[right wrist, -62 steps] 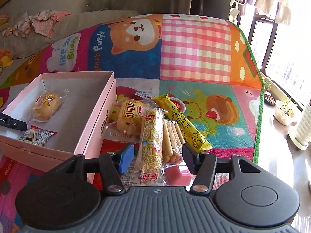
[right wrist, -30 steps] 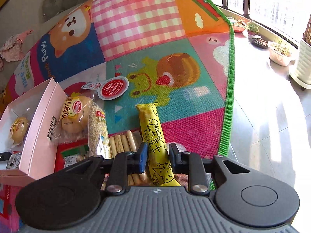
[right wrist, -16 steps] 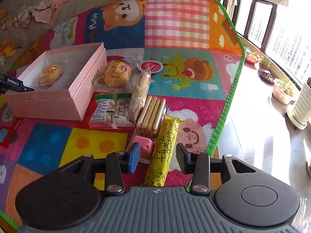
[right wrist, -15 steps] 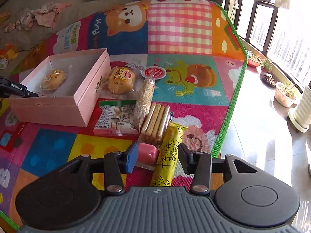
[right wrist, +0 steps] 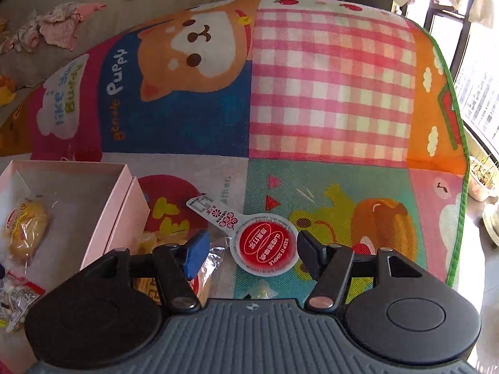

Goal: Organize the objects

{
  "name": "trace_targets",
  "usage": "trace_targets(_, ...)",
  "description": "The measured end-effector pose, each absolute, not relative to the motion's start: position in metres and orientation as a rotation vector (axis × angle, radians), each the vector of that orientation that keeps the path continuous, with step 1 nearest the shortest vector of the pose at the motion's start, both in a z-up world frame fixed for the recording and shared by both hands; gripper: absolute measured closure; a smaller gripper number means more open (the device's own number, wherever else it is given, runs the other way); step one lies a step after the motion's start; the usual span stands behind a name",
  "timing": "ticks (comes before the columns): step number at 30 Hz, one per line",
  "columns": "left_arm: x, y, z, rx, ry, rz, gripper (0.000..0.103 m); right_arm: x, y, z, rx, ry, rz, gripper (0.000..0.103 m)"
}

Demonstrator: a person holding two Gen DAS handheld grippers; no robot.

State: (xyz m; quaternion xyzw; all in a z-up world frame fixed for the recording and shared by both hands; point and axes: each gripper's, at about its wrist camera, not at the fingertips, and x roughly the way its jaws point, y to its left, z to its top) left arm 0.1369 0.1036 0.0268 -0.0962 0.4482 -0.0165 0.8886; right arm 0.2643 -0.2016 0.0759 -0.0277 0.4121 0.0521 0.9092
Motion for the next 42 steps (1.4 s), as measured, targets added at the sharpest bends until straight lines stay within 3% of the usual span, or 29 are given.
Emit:
trace_targets(1,0.137,0.104,0.027,-0.202,0.932,-0.035,0.085,0.276,-0.203,0.072,-0.018,0.877,0.107,0.04)
trace_targets(3,0.137,0.105,0.027,-0.205,0.933,-0.037,0.085,0.294,-0.206,0.064,0.044,0.929,0.127,0.021)
trace_targets(7,0.136,0.107,0.026,-0.215,0.929,-0.044,0.084,0.298,-0.201,0.053,-0.057,0.96,0.098,0.02)
trace_targets(10,0.136,0.106,0.026,-0.217,0.925,-0.039,0.084,0.28,-0.205,0.056,-0.113,0.956,0.093,0.049)
trace_targets(11,0.135,0.106,0.026,-0.218,0.923,-0.038,0.084,0.274,-0.21,0.059,-0.103,0.962,0.083,0.069)
trace_targets(12,0.135,0.106,0.025,-0.219,0.921,-0.039,0.084,0.267,-0.215,0.062,-0.084,0.962,0.078,0.08)
trace_targets(14,0.134,0.107,0.025,-0.222,0.918,-0.042,0.084,0.252,-0.224,0.071,-0.071,0.95,0.066,0.089)
trace_targets(20,0.134,0.107,0.025,-0.224,0.914,-0.044,0.083,0.189,-0.247,0.103,0.012,0.912,0.09,0.089)
trace_targets(27,0.134,0.107,0.024,-0.224,0.914,-0.045,0.083,0.092,-0.247,0.128,0.147,0.891,0.251,0.089)
trace_targets(32,0.134,0.107,0.025,-0.216,0.915,-0.048,0.083,0.033,-0.235,0.093,0.396,1.043,0.462,0.089)
trace_targets(34,0.134,0.106,0.025,-0.212,0.919,-0.046,0.083,0.016,-0.226,0.085,0.35,1.027,0.451,0.086)
trace_targets(39,0.133,0.105,0.026,-0.207,0.92,-0.043,0.083,-0.008,-0.211,0.077,0.052,0.91,0.222,0.045)
trace_targets(42,0.133,0.105,0.025,-0.214,0.92,-0.038,0.083,-0.013,-0.202,0.07,0.005,0.913,0.231,0.041)
